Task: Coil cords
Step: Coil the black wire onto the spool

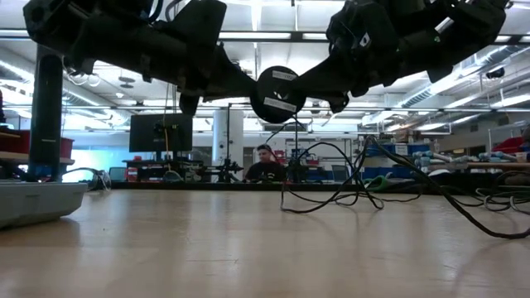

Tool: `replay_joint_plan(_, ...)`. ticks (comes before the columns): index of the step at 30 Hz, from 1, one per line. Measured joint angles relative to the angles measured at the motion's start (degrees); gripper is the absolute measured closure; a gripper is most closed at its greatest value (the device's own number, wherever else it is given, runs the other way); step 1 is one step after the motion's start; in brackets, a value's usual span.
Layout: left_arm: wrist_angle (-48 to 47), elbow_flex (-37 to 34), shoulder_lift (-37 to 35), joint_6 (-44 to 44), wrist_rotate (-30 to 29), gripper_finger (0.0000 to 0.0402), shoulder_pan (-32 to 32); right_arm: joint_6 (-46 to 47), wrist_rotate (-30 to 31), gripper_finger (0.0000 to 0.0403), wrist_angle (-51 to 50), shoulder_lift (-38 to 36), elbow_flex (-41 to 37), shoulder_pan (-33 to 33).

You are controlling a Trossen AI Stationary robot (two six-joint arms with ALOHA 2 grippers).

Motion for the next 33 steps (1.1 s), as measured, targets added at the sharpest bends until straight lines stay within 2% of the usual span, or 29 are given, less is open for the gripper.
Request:
replay_joint_plan(2,0.1,0.0,0.0,0.0,0.2,0.0401,0.0,-0.7,-0.1,0.0393,0.3,0.0,0.0,0.1)
replay_joint_plan(8,0.1,0.0,0.0,1.3,2.2,0.0393,0.0,-1.4,-2.0,0.0399,0.2,0.0,0.0,0.0)
replay_joint_plan(18,0.3,0.1,0.0,2.3,2.6,0.0316,-0.1,-0.9,-2.1,0.0401,0.4,0.0,0.0,-0.1)
replay_joint_plan(24,-2.5,-0.3,-2.8,2.3,4.1,0.0299,-0.1,-0.8,-4.7,0.0402,-0.1,0.0,0.0,-0.2)
replay_joint_plan(29,-9.4,-0.3,-6.5,-0.9,8.0,0.0298,-0.1,-1.4,-10.7,0.0402,-0.3,0.0,0.0,-1.5)
replay_joint_plan(33,-14.6,-0.4,-6.9,-5.1,10.0,0.0298,-0.1,-1.5,-16.5,0.0402,-2.4,0.0,1.1,-3.4)
